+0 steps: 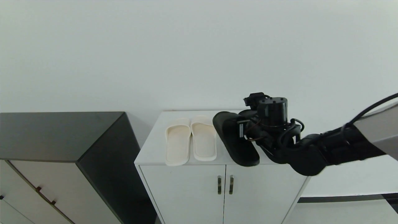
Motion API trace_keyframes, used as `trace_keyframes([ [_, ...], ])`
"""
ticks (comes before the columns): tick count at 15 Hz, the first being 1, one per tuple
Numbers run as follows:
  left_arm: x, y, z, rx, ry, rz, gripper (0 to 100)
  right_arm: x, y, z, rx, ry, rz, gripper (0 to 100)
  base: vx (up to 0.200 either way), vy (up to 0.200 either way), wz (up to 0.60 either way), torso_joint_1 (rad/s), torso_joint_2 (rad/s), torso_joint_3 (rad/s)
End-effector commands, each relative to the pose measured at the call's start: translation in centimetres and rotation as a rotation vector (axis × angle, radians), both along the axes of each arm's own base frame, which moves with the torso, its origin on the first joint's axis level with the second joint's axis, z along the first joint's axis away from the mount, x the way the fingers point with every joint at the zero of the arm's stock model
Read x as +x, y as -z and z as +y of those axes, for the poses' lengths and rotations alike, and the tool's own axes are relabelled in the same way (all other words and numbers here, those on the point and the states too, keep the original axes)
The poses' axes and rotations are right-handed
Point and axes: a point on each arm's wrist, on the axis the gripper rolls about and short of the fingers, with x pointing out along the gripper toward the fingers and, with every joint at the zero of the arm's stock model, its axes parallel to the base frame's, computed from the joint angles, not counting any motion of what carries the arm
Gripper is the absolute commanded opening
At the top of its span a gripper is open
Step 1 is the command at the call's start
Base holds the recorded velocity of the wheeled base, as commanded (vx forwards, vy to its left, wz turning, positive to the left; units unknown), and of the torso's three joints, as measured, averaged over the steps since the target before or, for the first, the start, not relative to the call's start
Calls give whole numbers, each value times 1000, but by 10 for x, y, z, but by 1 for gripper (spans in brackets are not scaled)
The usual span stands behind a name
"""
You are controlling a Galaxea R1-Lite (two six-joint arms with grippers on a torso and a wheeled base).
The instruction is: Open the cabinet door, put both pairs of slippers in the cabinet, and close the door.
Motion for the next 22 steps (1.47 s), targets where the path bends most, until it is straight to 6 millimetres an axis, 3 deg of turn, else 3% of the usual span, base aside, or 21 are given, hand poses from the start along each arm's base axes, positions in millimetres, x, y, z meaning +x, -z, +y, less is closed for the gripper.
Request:
trace_keyframes([
  [1, 0, 0, 0, 0, 1, 0, 0, -80, -23, -11, 11, -170, 11, 0, 0, 0, 0, 0, 0, 0],
  [4, 0, 0, 0, 0, 3, 0, 0, -141, -24, -21, 9, -353, 41, 0, 0, 0, 0, 0, 0, 0],
  [7, 0, 0, 0, 0, 3, 0, 0, -166, -14, -29, -24, -413, 78, 0, 0, 0, 0, 0, 0, 0],
  [13, 0, 0, 0, 1, 3, 0, 0, -175, -10, -37, -24, -513, 112, 0, 0, 0, 0, 0, 0, 0],
  [15, 0, 0, 0, 1, 3, 1, 0, -180, -12, -42, -6, -575, 116, 0, 0, -200, 0, 0, 5, 5],
  [17, 0, 0, 0, 0, 3, 0, 0, -181, -8, -44, -17, -575, 128, 0, 0, -200, 0, 7, -3, 5],
  [22, 0, 0, 0, -2, 3, 0, 0, -186, -5, -49, -24, -584, 136, 0, 0, 0, 0, 0, 0, 0],
])
